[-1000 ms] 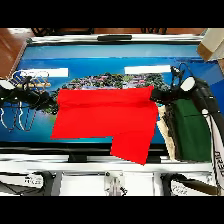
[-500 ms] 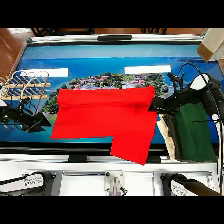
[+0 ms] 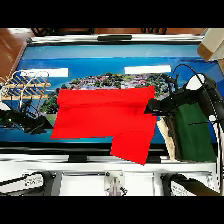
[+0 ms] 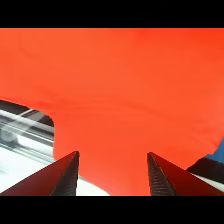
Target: Fold the shirts.
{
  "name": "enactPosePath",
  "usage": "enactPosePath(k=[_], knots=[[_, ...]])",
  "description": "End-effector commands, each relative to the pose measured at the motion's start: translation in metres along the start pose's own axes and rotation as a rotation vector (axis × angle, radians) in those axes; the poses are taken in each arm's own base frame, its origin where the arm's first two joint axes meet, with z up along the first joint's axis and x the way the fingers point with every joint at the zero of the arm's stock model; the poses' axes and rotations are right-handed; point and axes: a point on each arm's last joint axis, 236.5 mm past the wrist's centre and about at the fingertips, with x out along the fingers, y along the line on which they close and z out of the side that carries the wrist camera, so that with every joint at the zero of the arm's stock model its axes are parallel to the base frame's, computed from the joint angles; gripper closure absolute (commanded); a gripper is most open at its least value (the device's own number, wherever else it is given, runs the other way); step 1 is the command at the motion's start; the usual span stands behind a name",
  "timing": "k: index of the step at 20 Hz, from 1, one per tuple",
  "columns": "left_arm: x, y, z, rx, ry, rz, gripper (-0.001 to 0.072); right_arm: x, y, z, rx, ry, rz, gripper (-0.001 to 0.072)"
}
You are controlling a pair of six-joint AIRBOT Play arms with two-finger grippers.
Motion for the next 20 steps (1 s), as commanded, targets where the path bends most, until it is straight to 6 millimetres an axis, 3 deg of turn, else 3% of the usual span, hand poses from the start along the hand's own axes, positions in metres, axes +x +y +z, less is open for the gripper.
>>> enactPosePath(k=[1,7,8,9,11,12,13,16,20], knots=[[0.015,0.006,-0.009,-0.008,0.015,0.008,0.0169,0.001,-0.003,-0.003,-0.015,0.011,-0.029,0.0157],[0.033,0.004,-0.013,-0.033,-0.007,-0.028,0.0188,0.001,-0.01,-0.004,-0.018,0.017,-0.056,0.0157],[0.035,0.001,-0.01,-0.047,-0.022,-0.042,0.024,0.001,-0.01,-0.004,-0.018,0.018,-0.059,0.0157],[0.037,-0.001,-0.009,-0.057,-0.032,-0.054,0.037,0.001,-0.01,-0.007,-0.018,0.029,-0.059,0.0157],[0.038,-0.003,-0.009,-0.055,-0.034,-0.056,0.0521,0.001,-0.016,-0.015,-0.02,0.061,-0.08,0.0157],[0.039,-0.004,-0.009,-0.055,-0.031,-0.059,0.0611,0.005,-0.026,-0.022,-0.032,0.091,-0.114,0.0157],[0.038,-0.004,-0.011,-0.055,-0.025,-0.062,0.0649,0.012,-0.041,-0.035,-0.018,0.134,-0.153,0.0157],[0.038,-0.006,-0.015,-0.041,-0.009,-0.068,0.0666,0.045,-0.057,-0.08,0.101,0.26,-0.088,0.0157],[0.038,-0.007,-0.015,-0.038,-0.01,-0.069,0.0665,0.081,-0.074,-0.102,0.164,0.271,-0.103,0.0157]])
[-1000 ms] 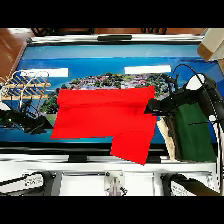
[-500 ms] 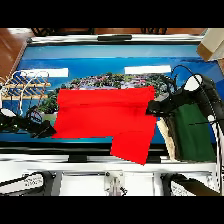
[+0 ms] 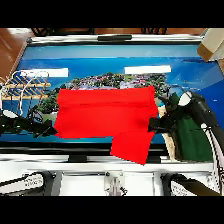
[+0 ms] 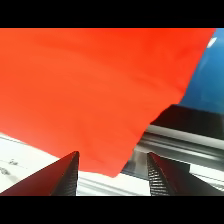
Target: Fold the shirts.
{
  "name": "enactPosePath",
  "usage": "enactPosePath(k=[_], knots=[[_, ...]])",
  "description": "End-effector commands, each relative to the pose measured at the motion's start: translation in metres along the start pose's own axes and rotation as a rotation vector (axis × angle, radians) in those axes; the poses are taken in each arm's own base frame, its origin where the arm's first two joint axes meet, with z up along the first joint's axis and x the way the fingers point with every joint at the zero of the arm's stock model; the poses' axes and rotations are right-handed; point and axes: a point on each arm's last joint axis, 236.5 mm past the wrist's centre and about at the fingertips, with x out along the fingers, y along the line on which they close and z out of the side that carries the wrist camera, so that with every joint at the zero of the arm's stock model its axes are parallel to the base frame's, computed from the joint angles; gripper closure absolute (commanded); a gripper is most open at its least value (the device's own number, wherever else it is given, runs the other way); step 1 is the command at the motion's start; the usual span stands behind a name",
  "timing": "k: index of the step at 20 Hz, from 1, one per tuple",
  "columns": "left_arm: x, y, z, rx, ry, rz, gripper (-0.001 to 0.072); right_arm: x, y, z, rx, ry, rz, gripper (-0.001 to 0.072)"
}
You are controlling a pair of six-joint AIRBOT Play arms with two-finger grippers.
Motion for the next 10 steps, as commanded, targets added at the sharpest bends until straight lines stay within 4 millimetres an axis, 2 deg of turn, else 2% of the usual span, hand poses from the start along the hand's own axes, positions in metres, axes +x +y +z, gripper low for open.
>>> enactPosePath(k=[1,3,7,10], knots=[[0.0,-0.001,-0.003,0.003,0.012,-0.004,0.0666,0.032,-0.023,-0.013,0.062,0.025,-0.041,0.0157],[0.0,-0.001,-0.003,0.003,0.011,-0.003,0.0666,0.039,-0.03,-0.016,0.092,0.025,-0.062,0.0157],[0.0,-0.008,-0.003,-0.003,0.012,-0.032,0.0665,0.06,-0.013,-0.012,0.155,-0.019,0.046,0.0159],[0.0,-0.009,-0.001,-0.007,0.002,-0.035,0.0665,0.067,-0.013,-0.014,0.171,-0.022,0.058,0.0162]])
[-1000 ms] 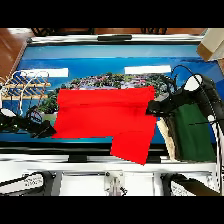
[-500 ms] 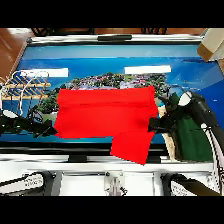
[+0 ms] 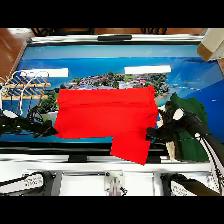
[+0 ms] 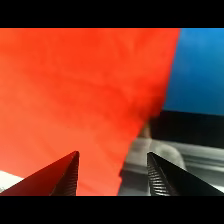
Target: Fold the shirts.
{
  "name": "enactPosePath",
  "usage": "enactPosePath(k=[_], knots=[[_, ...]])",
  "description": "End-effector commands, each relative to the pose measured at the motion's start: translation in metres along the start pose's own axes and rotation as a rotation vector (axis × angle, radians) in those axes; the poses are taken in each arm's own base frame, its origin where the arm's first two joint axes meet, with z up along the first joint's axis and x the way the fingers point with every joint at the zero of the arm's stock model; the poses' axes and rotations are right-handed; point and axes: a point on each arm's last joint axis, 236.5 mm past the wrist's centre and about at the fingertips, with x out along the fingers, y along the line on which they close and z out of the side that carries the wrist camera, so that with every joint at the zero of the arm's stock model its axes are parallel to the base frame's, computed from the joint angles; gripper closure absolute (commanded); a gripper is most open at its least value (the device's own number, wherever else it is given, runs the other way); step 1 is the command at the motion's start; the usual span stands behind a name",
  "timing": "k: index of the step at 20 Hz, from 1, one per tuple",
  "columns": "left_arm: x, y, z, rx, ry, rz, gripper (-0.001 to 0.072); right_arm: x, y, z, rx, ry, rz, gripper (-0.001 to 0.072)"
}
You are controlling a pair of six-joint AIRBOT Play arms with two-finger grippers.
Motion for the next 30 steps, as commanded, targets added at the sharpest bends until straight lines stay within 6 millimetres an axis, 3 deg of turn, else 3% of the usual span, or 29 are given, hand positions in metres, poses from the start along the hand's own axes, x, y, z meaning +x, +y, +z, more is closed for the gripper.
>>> enactPosePath(k=[1,2,5,7,9,12,15,20,23,25,28,29,30], knots=[[-0.001,-0.005,0.001,-0.005,-0.006,-0.02,0.0666,0.009,0.003,0.004,0.025,-0.03,0.03,0.0257],[-0.001,-0.005,0.001,-0.005,-0.007,-0.02,0.0666,0.009,0.003,0.007,0.028,-0.043,0.031,0.0426],[-0.001,-0.005,0.001,-0.005,-0.006,-0.02,0.0666,0.007,0.022,0.016,0.017,-0.079,0.108,0.0647],[-0.006,-0.012,-0.004,0.091,0.027,-0.039,0.0667,-0.009,0.051,0.023,-0.119,-0.109,0.207,0.0648],[-0.025,-0.023,0.003,0.157,0.031,-0.056,0.0667,-0.04,0.063,0.047,-0.203,-0.198,0.194,0.0648],[-0.064,-0.037,0.047,0.191,-0.081,-0.032,0.0666,-0.098,0.067,0.098,-0.253,-0.385,0.092,0.0648],[-0.087,-0.053,0.096,0.191,-0.178,-0.016,0.0665,-0.118,0.054,0.136,-0.268,-0.446,-0.015,0.0648],[-0.081,-0.084,0.161,0.213,-0.202,-0.013,0.0665,-0.145,0.069,0.221,-0.241,-0.616,-0.004,0.0648],[-0.077,-0.093,0.197,0.178,-0.231,-0.018,0.0665,-0.153,0.065,0.26,-0.226,-0.662,-0.042,0.0648],[-0.071,-0.09,0.216,0.123,-0.248,-0.025,0.0665,-0.146,0.062,0.275,-0.223,-0.649,-0.051,0.0647],[-0.047,-0.085,0.222,0.098,-0.211,-0.041,0.0664,-0.121,0.055,0.282,-0.192,-0.595,-0.046,0.0647],[-0.038,-0.084,0.221,0.096,-0.191,-0.041,0.0638,-0.111,0.051,0.281,-0.183,-0.565,-0.048,0.0646],[-0.03,-0.084,0.22,0.096,-0.176,-0.041,0.0553,-0.105,0.048,0.281,-0.181,-0.546,-0.052,0.0588]])
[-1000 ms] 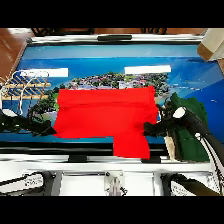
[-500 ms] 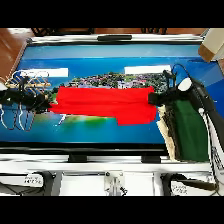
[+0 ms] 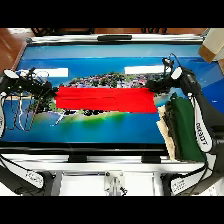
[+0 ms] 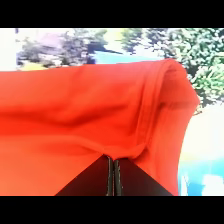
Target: Fold the shirts.
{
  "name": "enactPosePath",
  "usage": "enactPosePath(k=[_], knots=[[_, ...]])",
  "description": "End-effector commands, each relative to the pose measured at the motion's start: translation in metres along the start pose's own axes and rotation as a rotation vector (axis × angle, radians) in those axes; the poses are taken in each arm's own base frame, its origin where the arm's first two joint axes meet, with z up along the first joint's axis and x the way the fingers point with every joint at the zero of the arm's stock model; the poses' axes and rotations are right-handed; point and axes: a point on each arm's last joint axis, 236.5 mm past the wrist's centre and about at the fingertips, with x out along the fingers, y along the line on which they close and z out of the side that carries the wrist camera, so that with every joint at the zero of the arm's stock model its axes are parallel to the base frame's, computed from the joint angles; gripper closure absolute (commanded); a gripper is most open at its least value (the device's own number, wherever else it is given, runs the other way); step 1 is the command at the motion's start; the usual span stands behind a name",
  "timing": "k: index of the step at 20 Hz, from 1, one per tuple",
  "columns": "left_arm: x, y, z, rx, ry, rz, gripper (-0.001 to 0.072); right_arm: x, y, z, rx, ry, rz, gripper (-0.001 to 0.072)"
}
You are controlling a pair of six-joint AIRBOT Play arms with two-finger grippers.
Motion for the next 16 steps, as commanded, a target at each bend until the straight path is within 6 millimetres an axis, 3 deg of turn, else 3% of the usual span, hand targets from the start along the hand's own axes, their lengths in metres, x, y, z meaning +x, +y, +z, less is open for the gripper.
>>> enactPosePath(k=[1,2,4,5,8,10,16], knots=[[0.023,0.0,0.001,-0.014,0.03,-0.013,0.0383,0.019,-0.007,-0.008,0.013,0.05,-0.007,0.0349],[0.023,0.0,0.001,0.018,0.028,-0.012,0.0235,0.015,-0.008,-0.009,-0.016,0.055,-0.007,0.0125],[0.015,0.0,0.007,0.028,0.011,-0.012,0.0178,0.003,-0.021,-0.015,-0.029,0.086,-0.027,0.0109],[0.009,-0.002,0.01,0.033,0.007,-0.015,0.0179,-0.001,-0.029,-0.023,-0.009,0.124,-0.025,0.0047],[-0.003,-0.012,0.013,0.059,-0.003,-0.019,0.0185,-0.005,-0.044,-0.045,0.045,0.223,-0.009,0.0045],[-0.007,-0.016,0.01,0.054,0.006,-0.022,0.0265,0.0,-0.041,-0.046,0.061,0.226,0.018,0.0044],[-0.005,-0.023,-0.001,0.06,0.051,-0.032,0.0265,0.027,-0.027,-0.056,0.097,0.267,0.077,0.0045]])
